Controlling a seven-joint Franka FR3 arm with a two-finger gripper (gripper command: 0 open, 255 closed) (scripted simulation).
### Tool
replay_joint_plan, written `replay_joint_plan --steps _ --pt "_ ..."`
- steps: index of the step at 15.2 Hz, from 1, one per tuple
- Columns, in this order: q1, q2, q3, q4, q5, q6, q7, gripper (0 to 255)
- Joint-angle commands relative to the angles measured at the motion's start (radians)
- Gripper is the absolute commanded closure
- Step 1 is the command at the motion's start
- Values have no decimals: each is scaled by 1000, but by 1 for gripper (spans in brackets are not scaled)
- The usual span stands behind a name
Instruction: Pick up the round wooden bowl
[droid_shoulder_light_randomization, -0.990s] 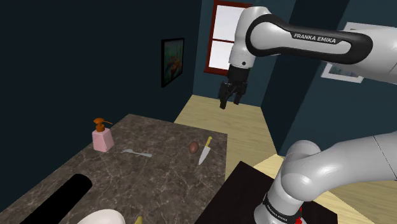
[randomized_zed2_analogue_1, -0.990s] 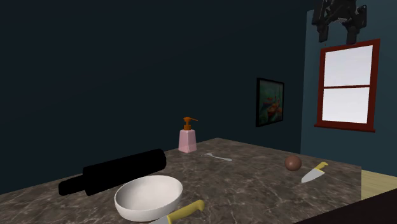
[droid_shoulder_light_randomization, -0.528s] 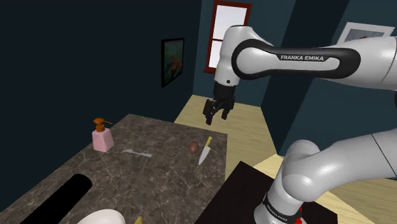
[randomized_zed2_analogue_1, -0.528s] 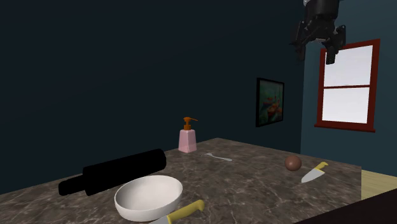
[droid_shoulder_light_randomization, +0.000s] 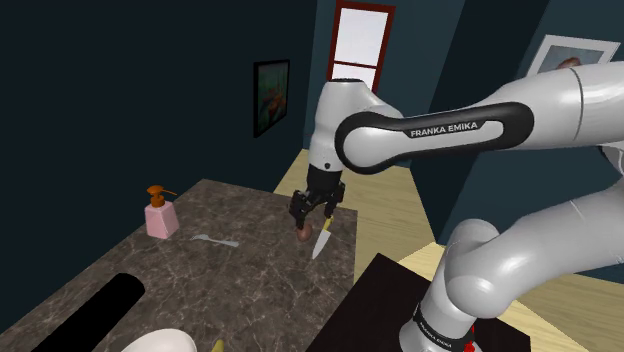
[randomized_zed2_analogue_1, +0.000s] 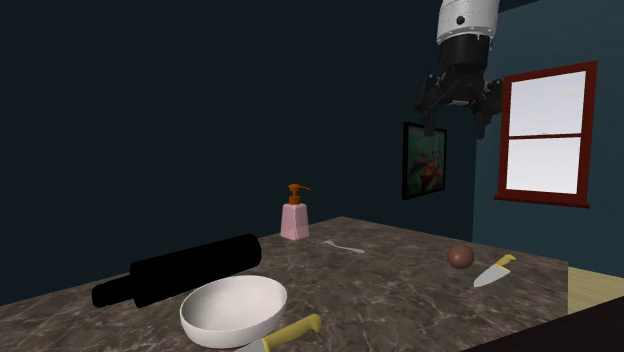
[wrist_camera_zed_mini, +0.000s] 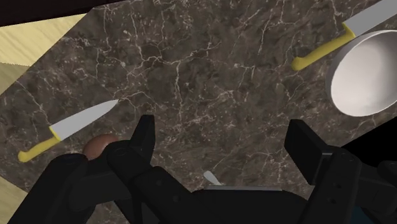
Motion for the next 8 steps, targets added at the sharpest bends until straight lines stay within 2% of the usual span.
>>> replay_joint_plan --steps 1,8 --pt "11 51 40 -13 20 73 41 0" --pt "25 268 179 0 40 303 190 0"
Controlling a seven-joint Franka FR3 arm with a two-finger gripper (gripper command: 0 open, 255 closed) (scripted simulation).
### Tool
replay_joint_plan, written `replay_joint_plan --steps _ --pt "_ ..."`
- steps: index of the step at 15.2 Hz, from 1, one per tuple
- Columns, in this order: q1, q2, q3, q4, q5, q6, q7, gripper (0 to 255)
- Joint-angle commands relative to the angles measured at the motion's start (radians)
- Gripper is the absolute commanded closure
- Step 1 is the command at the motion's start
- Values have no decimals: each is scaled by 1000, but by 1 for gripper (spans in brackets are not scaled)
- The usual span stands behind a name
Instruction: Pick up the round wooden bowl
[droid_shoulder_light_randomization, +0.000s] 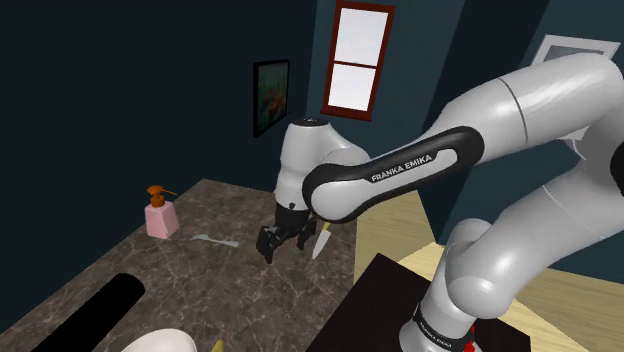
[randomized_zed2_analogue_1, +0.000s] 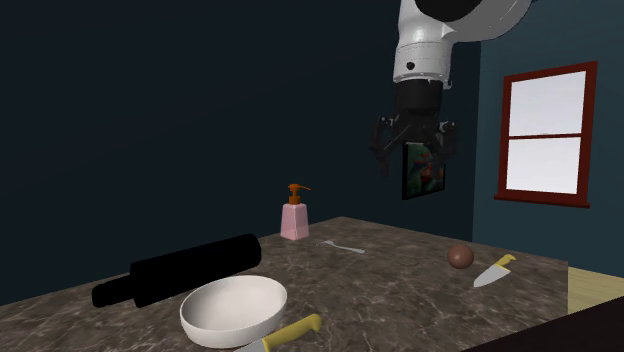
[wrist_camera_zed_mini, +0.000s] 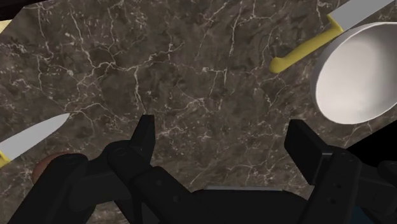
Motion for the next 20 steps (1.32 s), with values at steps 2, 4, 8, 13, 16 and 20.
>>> replay_joint_plan --steps 2,4,8,13,16,20 --pt "-8 117 60 27 -18 101 74 0" --pt "-15 196 99 51 -47 161 133 0" --pt "-34 368 166 115 -162 266 285 0" --pt "-1 598 173 232 -398 349 526 0" --pt "67 727 126 322 -523 372 652 0" --pt "171 886 54 459 -630 384 771 0"
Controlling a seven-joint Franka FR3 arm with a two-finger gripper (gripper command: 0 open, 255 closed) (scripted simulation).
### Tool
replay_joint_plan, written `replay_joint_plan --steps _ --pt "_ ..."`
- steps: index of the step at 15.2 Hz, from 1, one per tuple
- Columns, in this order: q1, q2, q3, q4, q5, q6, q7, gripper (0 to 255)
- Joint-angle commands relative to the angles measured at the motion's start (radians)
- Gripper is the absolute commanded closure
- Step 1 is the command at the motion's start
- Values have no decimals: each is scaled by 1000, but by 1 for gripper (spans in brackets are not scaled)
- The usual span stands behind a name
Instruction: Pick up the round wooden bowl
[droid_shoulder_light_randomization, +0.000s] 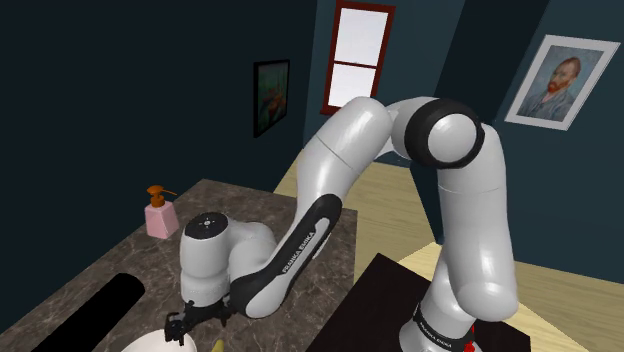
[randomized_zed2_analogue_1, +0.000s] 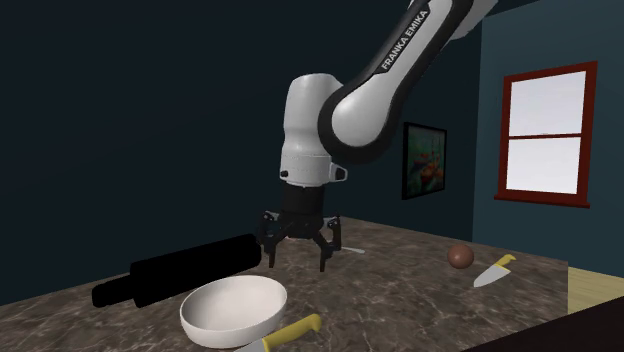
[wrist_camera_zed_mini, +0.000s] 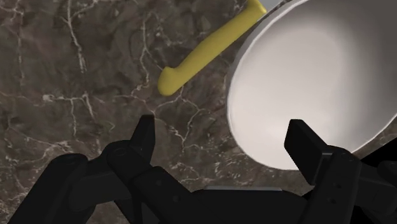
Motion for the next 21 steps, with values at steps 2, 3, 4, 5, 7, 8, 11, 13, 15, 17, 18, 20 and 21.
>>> replay_joint_plan --steps 2,3,4,5,7,8,11,13,15,17,18,20,21 --pt "61 101 -45 94 -54 5 60 0" --pt "67 112 -52 96 -62 14 65 0" --pt "73 123 -59 99 -69 23 71 0" --pt "78 134 -67 101 -77 31 77 0" --pt "89 157 -81 107 -92 48 88 0" --pt "95 169 -89 110 -99 57 94 0" --pt "104 187 -100 116 -110 70 103 0" --pt "104 185 -100 114 -111 71 103 255" --pt "104 185 -100 114 -110 70 104 255" --pt "104 186 -100 114 -110 70 104 255" --pt "104 185 -100 114 -110 71 104 255" --pt "104 185 -100 113 -110 71 104 255" --pt "104 187 -100 116 -110 70 103 255"
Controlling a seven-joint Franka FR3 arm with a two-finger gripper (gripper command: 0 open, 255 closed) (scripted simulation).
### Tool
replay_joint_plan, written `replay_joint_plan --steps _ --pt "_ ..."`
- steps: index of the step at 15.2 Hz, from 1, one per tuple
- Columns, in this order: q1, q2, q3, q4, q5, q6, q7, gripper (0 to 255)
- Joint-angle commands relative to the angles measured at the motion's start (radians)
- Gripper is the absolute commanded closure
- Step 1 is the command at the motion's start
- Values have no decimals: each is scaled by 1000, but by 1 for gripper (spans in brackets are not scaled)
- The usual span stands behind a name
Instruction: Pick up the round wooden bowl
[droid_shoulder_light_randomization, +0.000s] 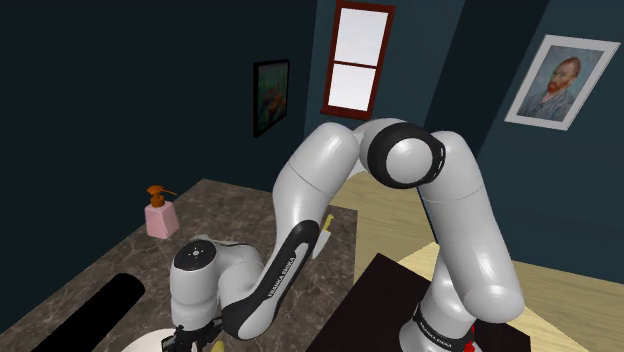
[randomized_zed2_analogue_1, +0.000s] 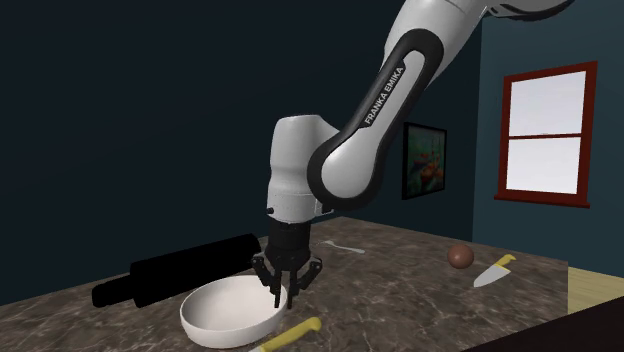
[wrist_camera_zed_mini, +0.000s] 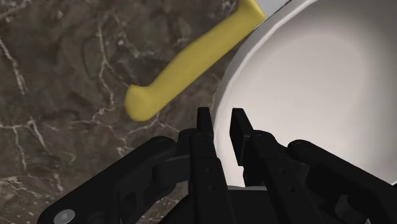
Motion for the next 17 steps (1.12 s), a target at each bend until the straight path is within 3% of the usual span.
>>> replay_joint_plan --steps 1,17 --pt "-6 -10 7 -2 7 -9 -6 255" --pt "-81 -166 106 -29 120 -135 -90 255"
